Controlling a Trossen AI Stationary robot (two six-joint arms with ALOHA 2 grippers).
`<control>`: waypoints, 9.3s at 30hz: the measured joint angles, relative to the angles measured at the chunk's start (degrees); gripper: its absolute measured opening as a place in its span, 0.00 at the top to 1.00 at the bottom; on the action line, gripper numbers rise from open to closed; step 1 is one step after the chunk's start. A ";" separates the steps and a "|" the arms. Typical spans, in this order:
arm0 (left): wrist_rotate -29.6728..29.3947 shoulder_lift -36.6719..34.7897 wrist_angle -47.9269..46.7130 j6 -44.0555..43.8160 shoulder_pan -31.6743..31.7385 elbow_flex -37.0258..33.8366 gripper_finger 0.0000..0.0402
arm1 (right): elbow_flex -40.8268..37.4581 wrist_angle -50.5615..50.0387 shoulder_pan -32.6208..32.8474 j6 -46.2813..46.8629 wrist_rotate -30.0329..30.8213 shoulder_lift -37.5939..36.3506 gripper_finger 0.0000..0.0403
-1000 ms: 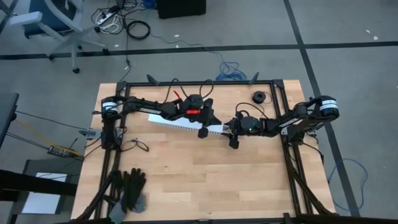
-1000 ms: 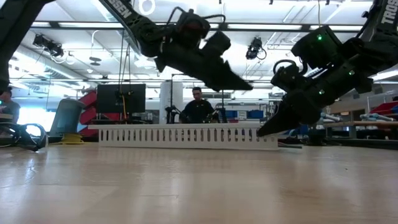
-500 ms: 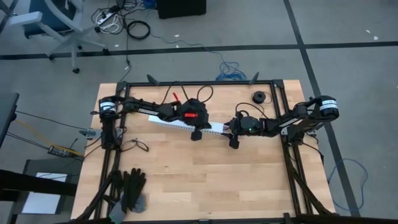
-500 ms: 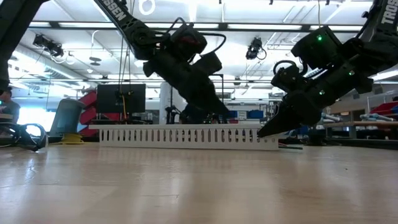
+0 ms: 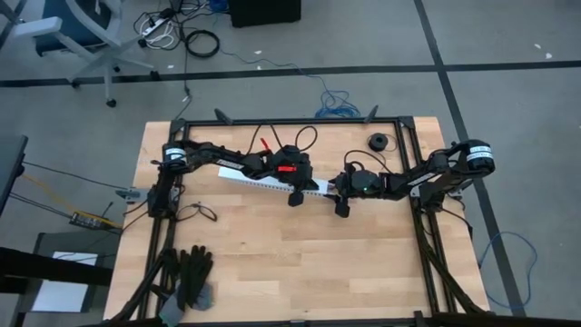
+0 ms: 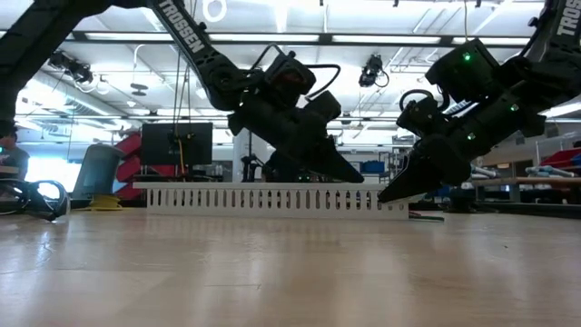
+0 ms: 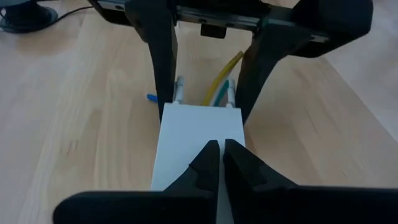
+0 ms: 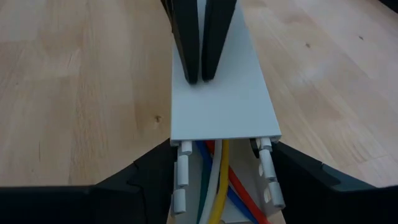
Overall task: Ziptie cables
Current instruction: Close the white cable duct
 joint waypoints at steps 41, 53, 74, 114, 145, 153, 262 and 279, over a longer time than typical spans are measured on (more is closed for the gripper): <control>-0.32 0.29 -2.74 -0.04 0.94 1.23 1.00 | 0.14 -20.42 0.12 2.61 -0.91 -10.23 0.24; -0.32 0.29 -2.51 -0.50 0.98 1.18 1.00 | 0.11 -12.28 0.67 2.29 -0.16 -5.22 0.29; -0.29 3.18 3.86 -1.27 -0.08 2.81 1.00 | 0.04 -10.21 0.54 0.94 -0.02 -5.22 0.59; -6.20 0.96 -24.84 6.80 -1.35 16.90 1.00 | 0.04 -13.20 -0.27 -0.98 0.00 -5.18 0.35; -8.21 -8.98 -15.03 2.16 -0.76 -1.44 1.00 | 0.07 -9.81 -0.40 -1.53 -3.05 -5.38 0.37; -6.28 -5.41 -11.09 0.14 -0.70 -1.24 1.00 | 0.04 -9.63 -0.40 -1.55 -3.05 -5.42 0.51; -1.20 0.37 -6.09 0.29 -1.25 4.26 1.00 | 0.04 -10.10 -0.72 -0.52 -2.91 -5.33 0.48; 1.28 3.14 0.55 -1.86 -1.25 4.24 1.00 | 0.04 -9.88 -0.71 -0.04 -3.05 -5.33 0.48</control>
